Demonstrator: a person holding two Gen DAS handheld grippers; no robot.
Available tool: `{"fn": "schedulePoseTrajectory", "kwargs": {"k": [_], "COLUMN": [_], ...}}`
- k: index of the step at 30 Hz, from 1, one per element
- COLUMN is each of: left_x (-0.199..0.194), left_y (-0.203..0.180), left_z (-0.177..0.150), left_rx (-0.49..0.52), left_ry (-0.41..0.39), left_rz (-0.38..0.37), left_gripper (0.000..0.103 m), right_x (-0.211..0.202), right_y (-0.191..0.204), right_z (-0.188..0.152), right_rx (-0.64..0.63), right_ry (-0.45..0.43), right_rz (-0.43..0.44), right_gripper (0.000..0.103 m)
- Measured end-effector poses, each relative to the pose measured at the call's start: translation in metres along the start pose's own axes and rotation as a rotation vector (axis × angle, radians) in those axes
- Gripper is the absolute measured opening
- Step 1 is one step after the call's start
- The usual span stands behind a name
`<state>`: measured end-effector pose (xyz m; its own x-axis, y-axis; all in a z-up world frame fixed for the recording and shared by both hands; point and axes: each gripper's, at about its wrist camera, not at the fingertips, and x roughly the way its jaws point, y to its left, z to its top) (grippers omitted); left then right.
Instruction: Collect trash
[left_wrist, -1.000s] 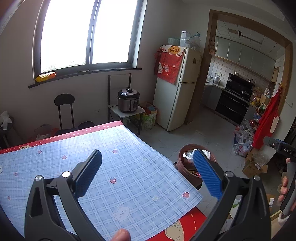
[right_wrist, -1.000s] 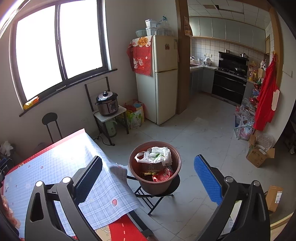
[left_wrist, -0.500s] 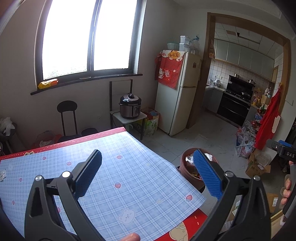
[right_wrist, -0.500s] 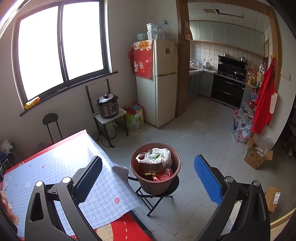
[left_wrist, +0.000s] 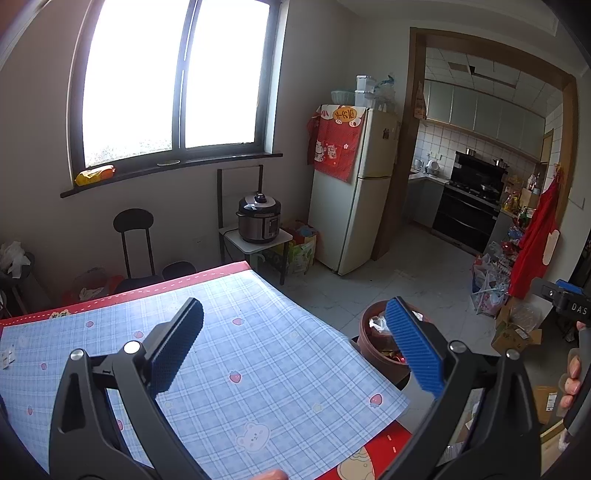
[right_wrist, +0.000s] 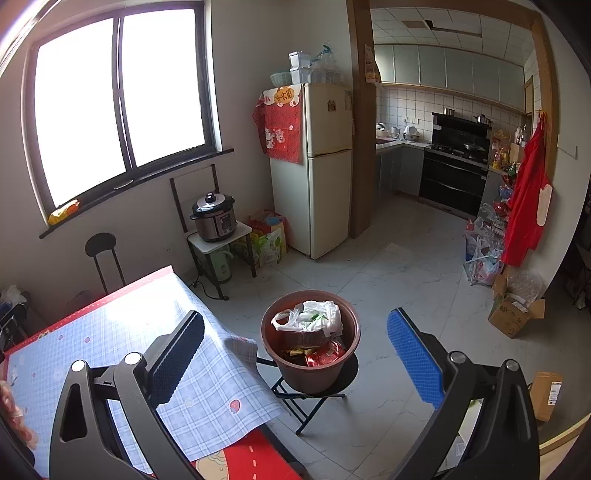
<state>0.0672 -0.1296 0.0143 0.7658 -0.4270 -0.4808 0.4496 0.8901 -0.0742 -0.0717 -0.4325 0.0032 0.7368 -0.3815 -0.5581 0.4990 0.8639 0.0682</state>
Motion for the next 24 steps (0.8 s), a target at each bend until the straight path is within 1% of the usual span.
{"fn": "schedulePoseTrajectory", "kwargs": {"k": [8, 15, 24], "left_x": [0.002, 0.002, 0.006], "left_y": [-0.004, -0.008, -0.010], "left_z": [0.003, 0.007, 0.009], "left_rx": [0.014, 0.016, 0.009], "left_ry": [0.003, 0.002, 0.008], "left_rz": [0.000, -0.006, -0.004], "left_gripper": [0.097, 0.097, 0.097], "right_x": [-0.002, -0.006, -0.005], "right_y": [-0.007, -0.010, -0.013], "right_z": [0.002, 0.006, 0.009], "right_rx": [0.030, 0.019, 0.023], "right_ry": [-0.007, -0.037, -0.043], "right_rz": [0.001, -0.013, -0.016], "right_gripper": [0.097, 0.097, 0.097]}}
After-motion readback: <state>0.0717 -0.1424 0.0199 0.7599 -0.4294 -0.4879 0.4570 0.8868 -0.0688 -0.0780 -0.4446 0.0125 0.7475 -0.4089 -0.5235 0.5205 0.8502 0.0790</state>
